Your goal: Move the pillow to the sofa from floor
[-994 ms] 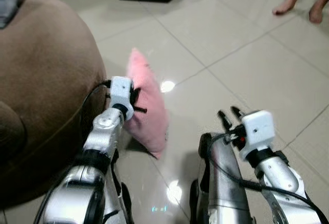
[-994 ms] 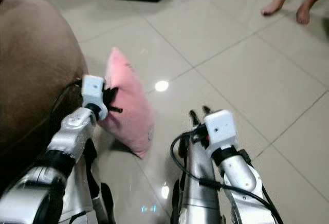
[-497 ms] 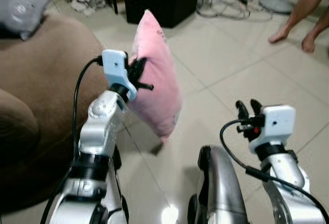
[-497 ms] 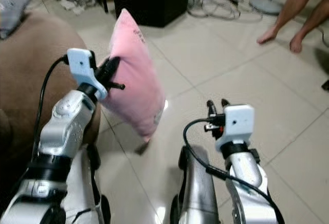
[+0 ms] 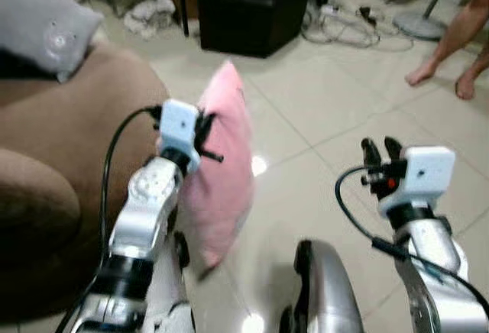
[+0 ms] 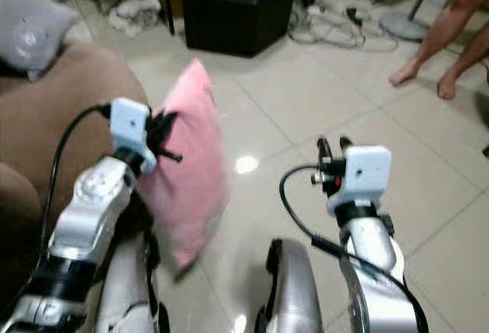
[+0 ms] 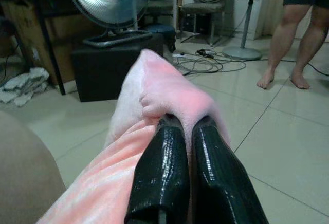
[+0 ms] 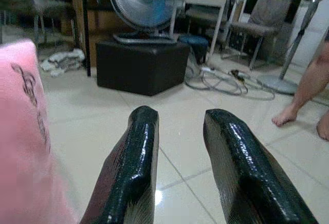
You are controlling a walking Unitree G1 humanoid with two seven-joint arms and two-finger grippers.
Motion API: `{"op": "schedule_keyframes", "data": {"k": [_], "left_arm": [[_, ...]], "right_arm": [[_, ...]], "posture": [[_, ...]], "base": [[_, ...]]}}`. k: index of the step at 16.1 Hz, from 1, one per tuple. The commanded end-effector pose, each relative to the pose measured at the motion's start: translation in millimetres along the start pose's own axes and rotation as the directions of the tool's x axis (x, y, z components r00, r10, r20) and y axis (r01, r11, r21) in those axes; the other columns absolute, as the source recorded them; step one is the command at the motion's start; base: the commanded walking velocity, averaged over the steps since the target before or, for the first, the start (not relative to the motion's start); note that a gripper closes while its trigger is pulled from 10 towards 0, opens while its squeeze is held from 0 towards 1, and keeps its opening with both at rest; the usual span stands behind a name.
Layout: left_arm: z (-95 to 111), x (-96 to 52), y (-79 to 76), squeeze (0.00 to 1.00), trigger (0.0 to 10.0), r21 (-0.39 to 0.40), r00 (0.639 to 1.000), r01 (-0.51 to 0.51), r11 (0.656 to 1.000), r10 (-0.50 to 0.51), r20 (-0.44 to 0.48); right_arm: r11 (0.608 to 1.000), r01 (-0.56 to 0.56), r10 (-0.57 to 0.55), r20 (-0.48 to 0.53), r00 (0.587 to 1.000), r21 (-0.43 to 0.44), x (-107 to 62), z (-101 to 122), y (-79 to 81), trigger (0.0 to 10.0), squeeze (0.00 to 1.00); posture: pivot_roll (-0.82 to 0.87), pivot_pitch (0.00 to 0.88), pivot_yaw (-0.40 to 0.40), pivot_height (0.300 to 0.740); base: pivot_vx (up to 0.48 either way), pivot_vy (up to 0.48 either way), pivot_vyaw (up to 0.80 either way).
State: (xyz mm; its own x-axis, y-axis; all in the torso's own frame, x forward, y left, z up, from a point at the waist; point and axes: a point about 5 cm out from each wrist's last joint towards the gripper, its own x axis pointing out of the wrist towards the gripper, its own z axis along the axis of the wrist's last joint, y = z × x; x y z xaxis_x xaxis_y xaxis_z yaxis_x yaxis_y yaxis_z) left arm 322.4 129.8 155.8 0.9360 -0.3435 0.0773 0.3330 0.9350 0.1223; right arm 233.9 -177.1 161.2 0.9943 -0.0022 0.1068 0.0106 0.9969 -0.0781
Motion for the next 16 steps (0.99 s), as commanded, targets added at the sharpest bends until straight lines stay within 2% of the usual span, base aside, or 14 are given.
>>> {"op": "schedule_keyframes", "data": {"k": [1, 4, 5, 7, 8, 9, 13, 16], "left_arm": [[17, 1.5, -4.2, 0.0, 10.0, 0.035, 0.995, -0.004, 0.999, 0.0, 0.103], [18, 2.8, -7.2, 0.0, 10.0, 0.06, 0.994, -0.008, 0.998, 0.002, 0.107], [19, 3.1, -7.8, 0.0, 10.0, 0.1, 0.994, 0.0, 0.995, -0.011, 0.112], [21, 5.5, -2.0, 0.0, 10.0, 0.108, 0.994, -0.002, 0.994, -0.01, 0.112], [21, 9.0, 6.6, 0.0, 10.0, 0.108, 0.995, -0.014, 0.994, 0.002, 0.105], [22, 12.4, 13.0, 0.0, 10.0, 0.109, 0.995, -0.019, 0.994, 0.008, 0.098], [24, 19.6, 14.2, 0.0, 10.0, 0.112, 0.996, -0.015, 0.994, 0.004, 0.093], [14, 16.6, 9.8, 0.0, 10.0, 0.09, 0.998, -0.024, 0.996, 0.019, 0.056]], "right_arm": [[1.0, 0.019, -0.019, -0.008, 1.0, -0.003, -2.9, 1, -2.1, 10.0, 0.0], [1.0, 0.021, -0.021, -0.013, 1.0, -0.007, -4.2, 0, -1.8, 10.0, 0.0], [1.0, 0.029, -0.029, -0.021, 0.999, -0.007, -4.5, -3, -1.8, 10.0, 0.0], [0.999, 0.051, -0.051, -0.023, 0.998, 0.008, -3.7, -7, 0.6, 10.0, 0.0], [0.997, 0.071, -0.07, -0.021, 0.997, 0.019, -3.7, -9, 3.7, 10.0, 0.0], [0.996, 0.084, -0.084, -0.021, 0.996, 0.025, -4.4, -11, 5.5, 10.0, 0.0], [0.995, 0.098, -0.097, -0.023, 0.995, 0.025, -6.1, -13, 4.2, 10.0, 0.0], [0.995, 0.095, -0.095, -0.023, 0.995, 0.012, -3.1, -12, -0.4, 10.0, 0.0]], "posture": [[-0.02, 0.019, -0.043, 0.581], [-0.01, 0.013, -0.038, 0.601], [0.01, 0.009, -0.026, 0.611], [0.02, 0.0, 0.012, 0.626], [0.03, 0.0, 0.062, 0.636], [0.03, 0.0, 0.074, 0.646], [0.02, 0.0, 0.07, 0.676], [0.02, 0.0, 0.044, 0.706]], "base": [[0.0, 0.0, 0.0], [0.0, 0.0, 0.0], [0.0, 0.0, 0.0], [0.0, 0.0, 0.0], [0.0, 0.0, 0.0], [0.0, 0.0, 0.0], [0.0, 0.0, 0.0], [0.0, 0.0, 0.0]]}}
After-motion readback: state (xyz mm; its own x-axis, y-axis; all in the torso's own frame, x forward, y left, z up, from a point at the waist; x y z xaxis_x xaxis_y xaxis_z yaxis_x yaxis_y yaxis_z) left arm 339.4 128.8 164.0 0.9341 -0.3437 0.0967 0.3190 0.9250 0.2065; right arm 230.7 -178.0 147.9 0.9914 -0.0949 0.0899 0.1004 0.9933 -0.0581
